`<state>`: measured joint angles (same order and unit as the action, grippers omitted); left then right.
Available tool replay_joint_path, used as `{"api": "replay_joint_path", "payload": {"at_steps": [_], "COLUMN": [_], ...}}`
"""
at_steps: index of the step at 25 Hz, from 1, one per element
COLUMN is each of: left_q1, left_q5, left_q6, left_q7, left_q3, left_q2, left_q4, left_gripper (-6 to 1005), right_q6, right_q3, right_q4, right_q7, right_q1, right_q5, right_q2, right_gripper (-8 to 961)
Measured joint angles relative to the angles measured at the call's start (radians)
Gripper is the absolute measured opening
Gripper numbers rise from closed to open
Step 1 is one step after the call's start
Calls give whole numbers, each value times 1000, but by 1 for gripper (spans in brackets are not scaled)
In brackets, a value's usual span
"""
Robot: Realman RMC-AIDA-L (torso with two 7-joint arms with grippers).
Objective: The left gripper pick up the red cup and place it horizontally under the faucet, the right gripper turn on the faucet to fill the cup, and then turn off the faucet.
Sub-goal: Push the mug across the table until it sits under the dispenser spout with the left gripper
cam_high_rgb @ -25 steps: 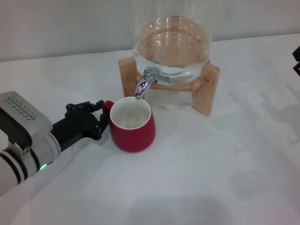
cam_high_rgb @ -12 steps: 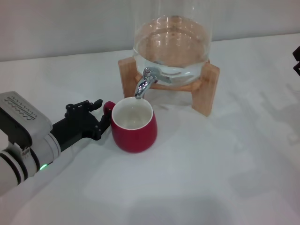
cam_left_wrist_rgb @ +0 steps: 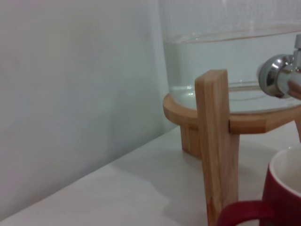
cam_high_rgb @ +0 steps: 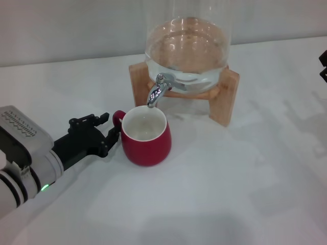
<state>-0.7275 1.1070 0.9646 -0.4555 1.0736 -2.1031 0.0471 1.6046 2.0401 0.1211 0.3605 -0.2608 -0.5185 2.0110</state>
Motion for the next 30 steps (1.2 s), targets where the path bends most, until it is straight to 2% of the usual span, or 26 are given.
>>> {"api": "replay_joint_path", "payload": {"at_steps": [30], "left_q1": [69], "left_q5": [-16], "left_q6": [23], "left_q7": [11], "left_q3": [-9], "left_q2": [1], "left_q4": [-39], "left_gripper": [503], "right_q6": [0], "right_q3": [5], "right_q4": [0], "right_q7": [0], "right_q1": [-2], "right_q5": [0], "right_q2": [0], "right_gripper": [873]}}
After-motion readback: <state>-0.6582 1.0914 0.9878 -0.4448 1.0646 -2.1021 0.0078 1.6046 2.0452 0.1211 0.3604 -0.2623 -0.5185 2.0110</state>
